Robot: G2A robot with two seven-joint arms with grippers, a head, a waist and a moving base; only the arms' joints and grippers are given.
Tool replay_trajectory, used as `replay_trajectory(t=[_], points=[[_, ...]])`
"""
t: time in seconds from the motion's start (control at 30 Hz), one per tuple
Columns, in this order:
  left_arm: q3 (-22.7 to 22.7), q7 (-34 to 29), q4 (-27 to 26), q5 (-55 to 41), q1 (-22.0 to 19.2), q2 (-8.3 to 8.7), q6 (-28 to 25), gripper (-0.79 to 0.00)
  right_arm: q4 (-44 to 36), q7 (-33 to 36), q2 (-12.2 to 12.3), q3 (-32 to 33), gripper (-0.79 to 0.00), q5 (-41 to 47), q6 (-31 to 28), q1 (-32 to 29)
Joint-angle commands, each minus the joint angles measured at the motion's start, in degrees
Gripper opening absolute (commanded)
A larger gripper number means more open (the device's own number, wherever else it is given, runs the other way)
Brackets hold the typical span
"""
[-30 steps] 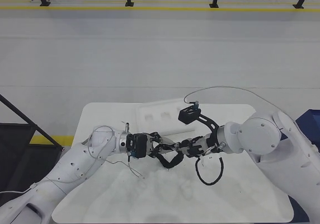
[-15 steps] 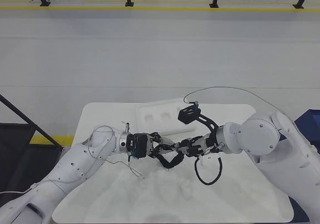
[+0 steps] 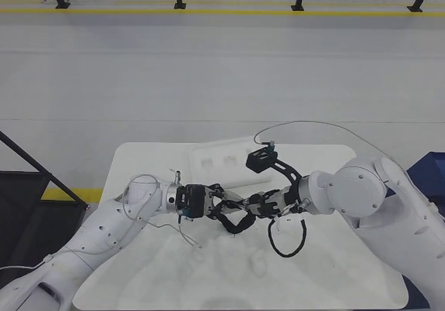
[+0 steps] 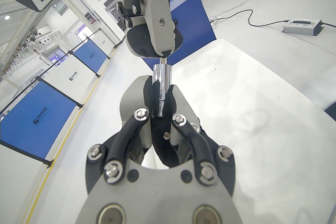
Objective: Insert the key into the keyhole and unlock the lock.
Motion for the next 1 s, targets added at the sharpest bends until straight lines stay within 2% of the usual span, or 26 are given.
replay_trajectory(t=[0.0,0.63,0.67,0.7,0.73,0.77,0.8,0.97], points=[[-0.1,-0.1,0.0,-0.1,0.0,-0.03,-0.1,-0.785,-0.1,-0.2,0.0,-0.2,-0.785,-0.1,0.1,0.1],[-0.5,-0.9,0.4,-1.2,0.4,-0.32,-1.6,-0.785,0.2,-2.0,-0.4,-1.4,-0.782,-1.5,2.6,0.6],[-0.5,-1.0,0.5,-1.5,0.4,-0.37,-1.8,-0.785,0.3,-2.2,-0.4,-1.3,-0.61,-1.6,2.6,0.6],[-0.5,-1.2,0.8,-1.9,0.4,-0.44,-2.2,-0.785,0.4,-2.3,-0.3,-1.2,-0.52,-1.7,2.6,0.6],[-0.5,-1.3,1.0,-2.3,0.3,-0.51,-2.6,-0.785,0.4,-2.5,-0.3,-1.0,-0.36,-1.7,2.6,0.6],[-0.4,-1.4,1.3,-2.8,0.3,-0.6,-2.9,-0.785,0.5,-2.5,-0.3,-0.8,-0.04,-1.8,2.5,0.6],[-0.4,-1.5,1.7,-3.3,0.3,-0.71,-3.4,-0.785,0.5,-2.6,-0.2,-0.6,0.0,-1.8,2.4,0.5],[0.0,-2.4,3.5,-5.2,-0.2,-1.32,-4.3,-0.785,0.3,-5.0,0.0,1.4,0.0,-1.5,1.7,0.0]])
